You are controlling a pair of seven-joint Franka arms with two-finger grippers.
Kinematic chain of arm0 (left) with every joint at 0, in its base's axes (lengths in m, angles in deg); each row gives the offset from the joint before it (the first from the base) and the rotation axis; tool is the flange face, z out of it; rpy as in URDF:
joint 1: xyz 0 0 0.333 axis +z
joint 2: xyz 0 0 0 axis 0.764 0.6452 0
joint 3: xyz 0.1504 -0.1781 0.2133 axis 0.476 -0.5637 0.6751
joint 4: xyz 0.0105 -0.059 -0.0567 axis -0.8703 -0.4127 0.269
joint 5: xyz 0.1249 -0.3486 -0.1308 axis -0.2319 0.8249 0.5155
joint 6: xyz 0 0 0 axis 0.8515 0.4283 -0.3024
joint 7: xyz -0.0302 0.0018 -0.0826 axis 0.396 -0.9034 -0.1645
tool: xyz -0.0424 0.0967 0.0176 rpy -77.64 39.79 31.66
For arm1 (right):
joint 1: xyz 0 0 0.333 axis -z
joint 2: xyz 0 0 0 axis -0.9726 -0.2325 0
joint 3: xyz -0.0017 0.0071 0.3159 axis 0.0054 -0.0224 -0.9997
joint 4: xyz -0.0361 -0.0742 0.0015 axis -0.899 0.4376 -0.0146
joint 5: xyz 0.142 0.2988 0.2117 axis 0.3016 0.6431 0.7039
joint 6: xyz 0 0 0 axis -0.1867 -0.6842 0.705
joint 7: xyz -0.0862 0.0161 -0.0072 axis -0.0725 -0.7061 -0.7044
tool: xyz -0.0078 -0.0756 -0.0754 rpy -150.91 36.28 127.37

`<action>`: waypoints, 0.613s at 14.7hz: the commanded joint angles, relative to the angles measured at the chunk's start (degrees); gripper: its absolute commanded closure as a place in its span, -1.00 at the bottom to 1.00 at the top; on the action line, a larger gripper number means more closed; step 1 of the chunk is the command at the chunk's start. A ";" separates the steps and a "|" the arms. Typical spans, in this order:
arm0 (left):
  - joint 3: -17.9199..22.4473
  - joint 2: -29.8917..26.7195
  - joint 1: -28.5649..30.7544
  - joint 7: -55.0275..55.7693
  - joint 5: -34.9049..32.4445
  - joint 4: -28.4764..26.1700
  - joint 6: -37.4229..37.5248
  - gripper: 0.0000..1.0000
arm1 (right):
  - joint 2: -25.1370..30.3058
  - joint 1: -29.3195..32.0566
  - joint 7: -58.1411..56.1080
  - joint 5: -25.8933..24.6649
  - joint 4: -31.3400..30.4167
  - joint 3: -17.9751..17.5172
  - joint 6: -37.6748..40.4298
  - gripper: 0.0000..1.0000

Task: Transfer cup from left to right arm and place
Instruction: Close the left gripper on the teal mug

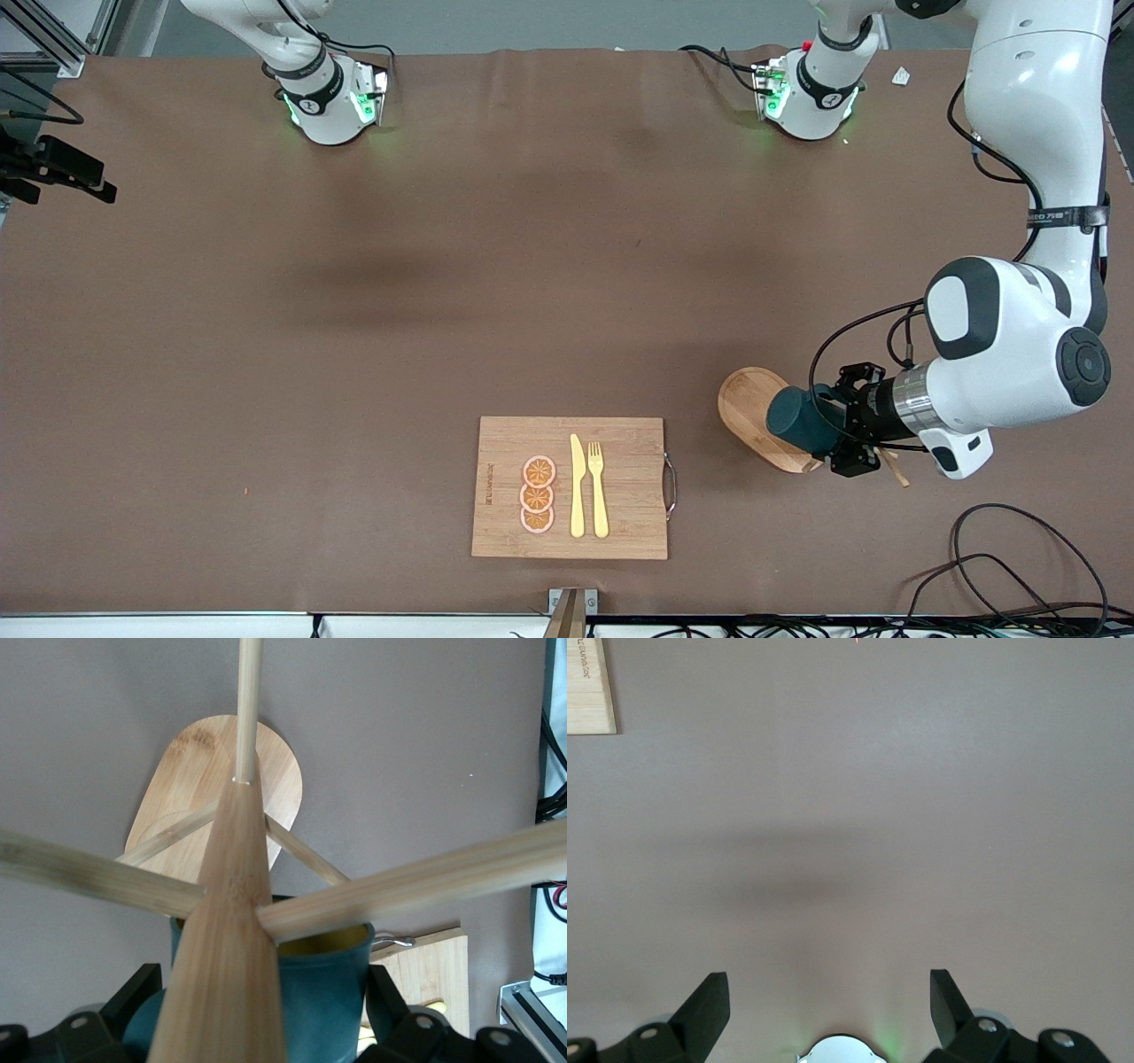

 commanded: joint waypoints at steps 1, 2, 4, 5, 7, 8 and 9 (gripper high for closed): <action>-0.20 1.21 -0.40 -0.82 0.14 0.56 -1.08 -0.66 | 0.80 0.85 0.27 -0.16 -0.60 -0.50 0.24 -1.00; -0.20 1.12 -0.57 -0.91 0.14 0.56 -1.08 -0.40 | 0.80 0.85 0.27 -0.16 -0.60 -0.50 0.24 -1.00; -0.20 0.95 -0.83 -1.00 0.05 0.56 -1.08 0.06 | 0.80 0.85 0.27 -0.16 -0.60 -0.50 0.24 -1.00; -0.20 0.86 -0.92 -1.26 0.05 0.65 -0.99 0.18 | 0.80 0.85 0.27 -0.16 -0.60 -0.50 0.24 -1.00; -0.20 0.59 -1.19 -1.18 0.05 0.74 -0.99 0.19 | 0.80 0.85 0.27 -0.16 -0.60 -0.50 0.24 -1.00; -0.29 0.33 -1.19 -0.92 0.14 0.91 -1.08 0.19 | 0.80 0.85 0.27 -0.16 -0.60 -0.50 0.24 -1.00; -0.29 -0.19 -1.10 -0.83 0.32 0.91 -0.99 0.18 | 0.80 0.85 0.27 -0.16 -0.60 -0.50 0.24 -1.00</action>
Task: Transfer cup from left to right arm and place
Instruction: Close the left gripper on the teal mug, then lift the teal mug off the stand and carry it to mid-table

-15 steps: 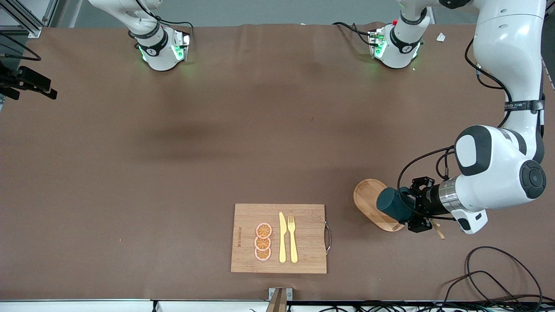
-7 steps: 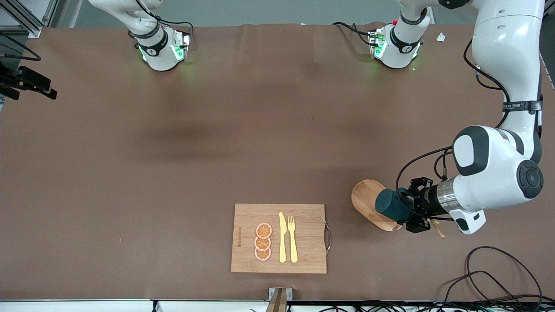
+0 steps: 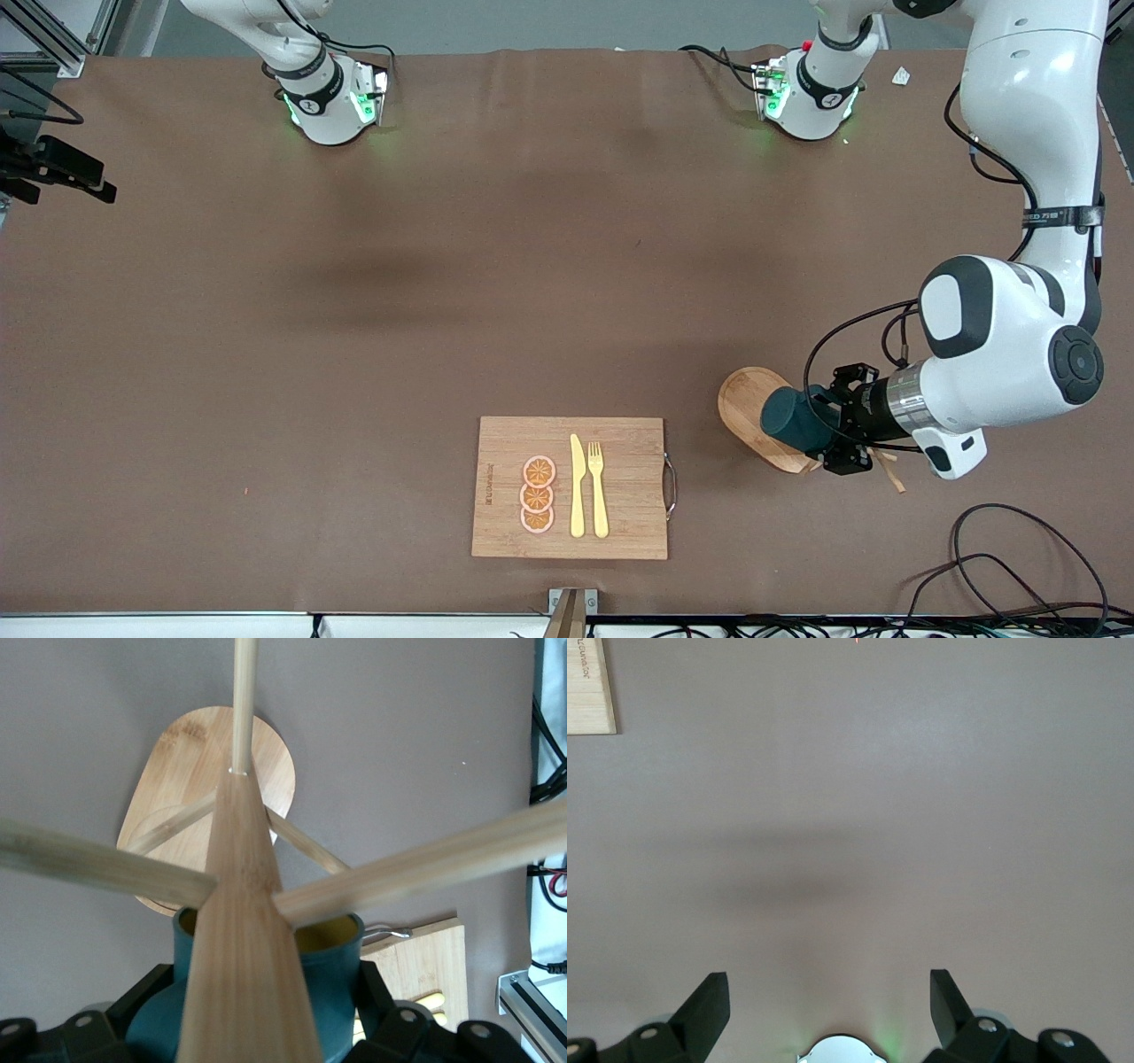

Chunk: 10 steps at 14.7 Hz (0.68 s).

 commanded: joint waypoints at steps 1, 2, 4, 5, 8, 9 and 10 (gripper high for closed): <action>-0.41 -0.54 -0.27 -0.31 0.41 0.63 -0.30 0.18 | 0.80 0.94 0.27 -0.16 -0.68 -0.52 0.24 -1.00; -1.11 -0.89 -0.09 -0.14 0.41 0.63 -0.30 0.18 | 0.80 0.94 0.27 -0.16 -0.68 -0.52 0.24 -1.00; -1.46 -1.42 0.17 0.04 0.41 0.72 -0.04 0.17 | 0.80 0.94 0.27 -0.16 -0.68 -0.52 0.24 -1.00; -1.47 -1.86 0.17 0.21 0.50 0.72 0.05 0.17 | 0.80 0.94 0.27 -0.16 -0.68 -0.52 0.24 -1.00; -1.55 -3.53 -0.09 0.74 1.72 0.63 0.75 0.17 | 0.80 0.94 0.27 -0.16 -0.68 -0.52 0.24 -1.00; -2.25 -3.97 -0.09 1.44 1.99 0.63 1.27 0.17 | 0.80 0.94 0.27 -0.16 -0.68 -0.52 0.24 -1.00; -3.30 -4.23 0.17 2.32 1.99 0.63 1.28 0.17 | 0.80 0.94 0.27 -0.16 -0.68 -0.52 0.24 -1.00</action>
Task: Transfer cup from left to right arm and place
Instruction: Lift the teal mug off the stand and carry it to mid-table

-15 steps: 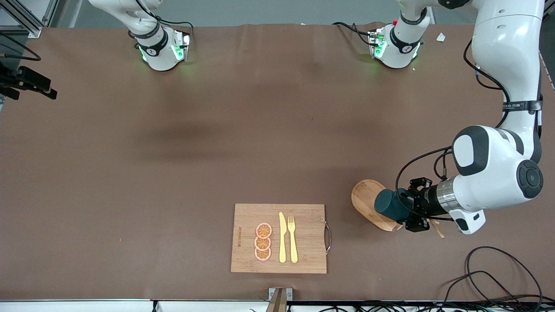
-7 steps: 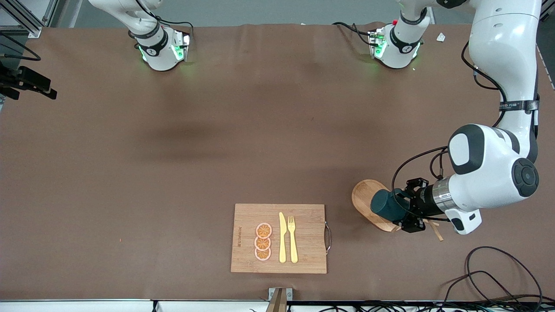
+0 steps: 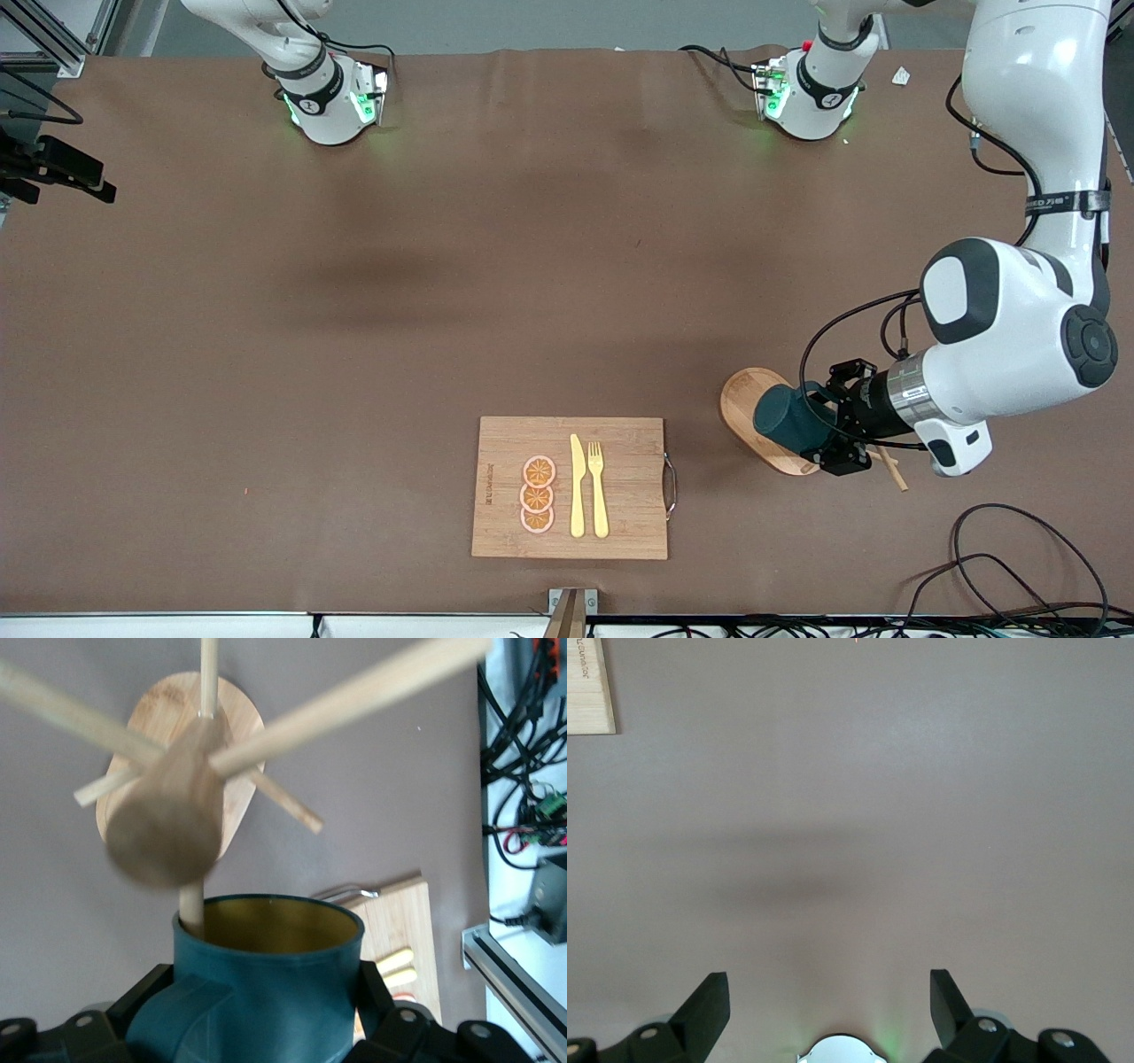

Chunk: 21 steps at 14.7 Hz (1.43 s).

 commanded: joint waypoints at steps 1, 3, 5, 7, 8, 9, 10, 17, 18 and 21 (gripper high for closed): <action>-1.68 -2.20 0.13 2.74 0.99 -0.50 0.90 0.16 | 0.80 0.85 0.27 -0.16 -0.67 -0.60 0.20 -1.00; -2.82 -2.99 0.04 4.32 0.82 -0.50 0.82 0.14 | 0.80 0.85 0.27 -0.16 -0.67 -0.60 0.20 -1.00; -4.31 -3.52 -0.13 6.43 0.47 -0.50 0.82 0.14 | 0.80 0.85 0.27 -0.16 -0.67 -0.60 0.20 -1.00; -5.72 -4.49 -0.66 8.63 0.29 -0.50 0.82 0.15 | 0.80 0.85 0.27 -0.16 -0.67 -0.60 0.20 -1.00; -5.81 -4.75 -1.88 9.33 -0.58 -0.50 0.82 0.15 | 0.80 0.85 0.27 -0.16 -0.67 -0.60 0.20 -1.00; -5.90 -5.36 -3.63 9.77 -2.59 -0.50 0.82 0.16 | 0.80 0.85 0.27 -0.16 -0.67 -0.60 0.20 -1.00; -5.90 -5.89 -5.39 9.87 -4.18 -0.58 0.82 0.17 | 0.80 0.85 0.27 -0.16 -0.67 -0.60 0.20 -1.00; -5.81 -6.17 -24.98 16.45 -27.09 -0.59 -1.64 0.21 | 0.80 0.85 0.27 -0.16 -0.67 -0.60 0.20 -1.00; -5.81 -5.81 -27.36 17.50 -31.22 -0.67 -1.82 0.21 | 0.80 0.85 0.27 -0.16 -0.67 -0.60 0.20 -1.00; -5.73 -3.53 -34.48 19.18 -45.19 -0.85 -2.00 0.21 | 0.80 0.85 0.27 -0.16 -0.67 -0.60 0.20 -1.00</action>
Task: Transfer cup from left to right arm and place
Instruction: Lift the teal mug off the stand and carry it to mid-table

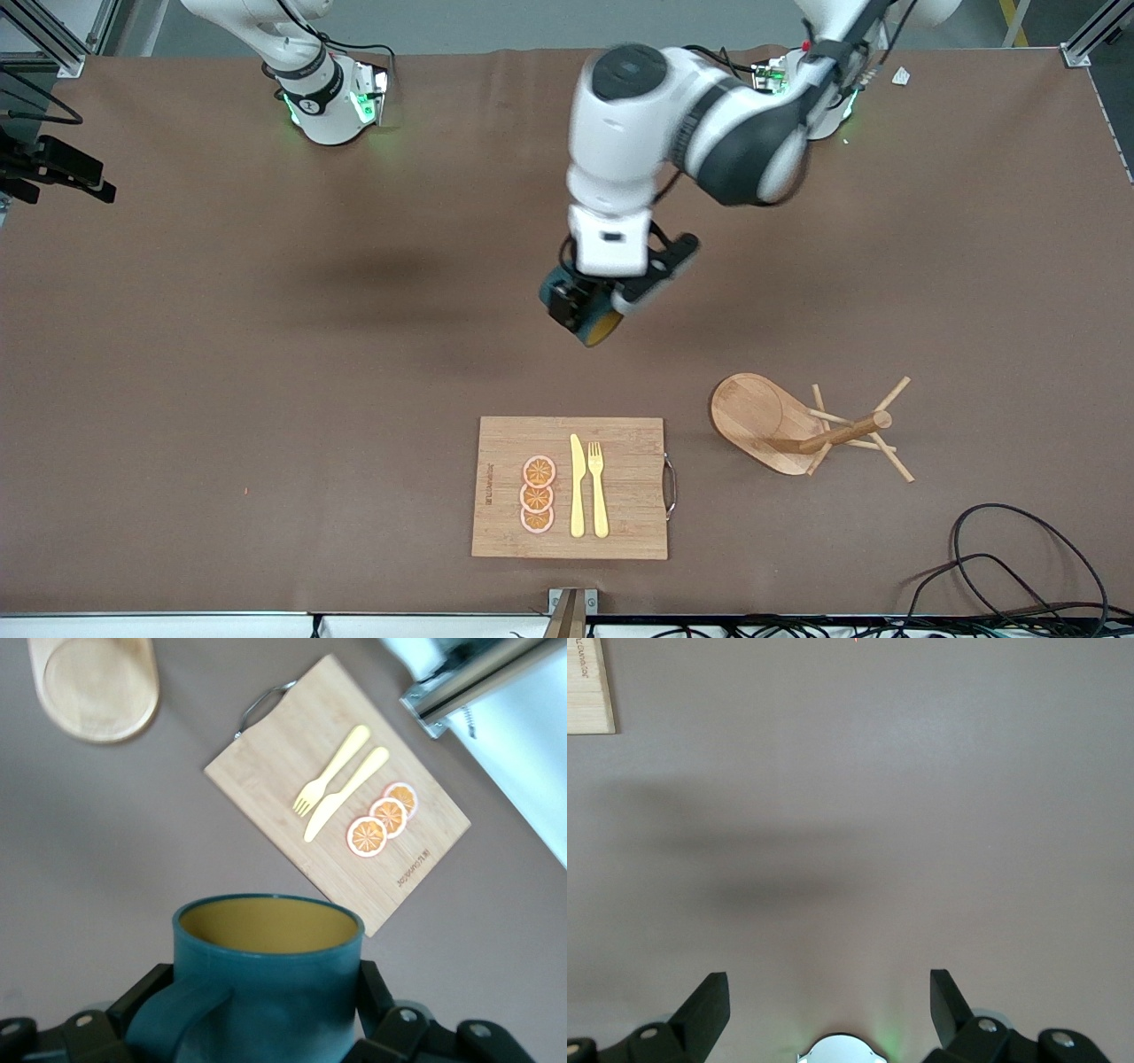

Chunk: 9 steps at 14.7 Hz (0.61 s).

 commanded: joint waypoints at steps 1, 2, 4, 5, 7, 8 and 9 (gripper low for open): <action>0.77 2.36 -5.38 0.24 -11.69 -0.27 -0.96 0.21 | 0.80 0.85 0.35 -0.16 -0.57 -0.63 0.15 -1.00; 0.94 3.59 -7.40 0.59 -15.13 -0.27 -0.87 0.21 | 0.63 0.93 0.35 -0.16 -0.40 -0.63 0.15 -1.00; 0.95 6.66 -10.74 4.87 -23.64 -0.27 -0.87 0.20 | 0.71 0.93 0.53 -0.25 -0.13 -0.63 0.15 -1.00; 0.95 8.16 -11.98 6.99 -28.91 -0.27 -0.87 0.20 | 0.63 1.02 0.79 -0.25 0.04 -0.63 0.06 -1.00; 0.86 11.76 -14.61 11.47 -37.54 -0.27 -0.87 0.20 | 0.54 0.85 0.88 -0.43 0.83 -0.63 0.15 -1.00; 0.95 13.52 -15.85 12.97 -41.93 -0.27 -0.96 0.20 | 0.28 0.85 0.88 -0.52 1.01 -0.63 0.06 -1.00; 0.86 15.19 -16.81 13.42 -46.50 -0.27 -0.96 0.18 | 0.19 0.93 0.88 -0.43 1.19 -0.63 0.06 -1.00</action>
